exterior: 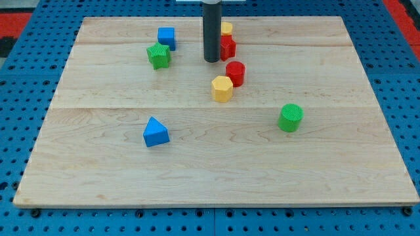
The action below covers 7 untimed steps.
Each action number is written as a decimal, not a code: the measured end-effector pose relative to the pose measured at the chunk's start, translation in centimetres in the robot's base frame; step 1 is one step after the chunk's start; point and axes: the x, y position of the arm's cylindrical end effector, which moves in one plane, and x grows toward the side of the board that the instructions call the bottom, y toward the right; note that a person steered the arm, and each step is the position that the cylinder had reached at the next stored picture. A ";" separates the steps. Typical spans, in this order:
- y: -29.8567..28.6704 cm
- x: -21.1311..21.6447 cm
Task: Slide the blue triangle below to the green star
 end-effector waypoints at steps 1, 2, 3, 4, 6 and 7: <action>-1.4 1.3; -2.6 2.7; -3.7 4.0; -5.1 4.4; -7.6 9.2; -5.8 11.7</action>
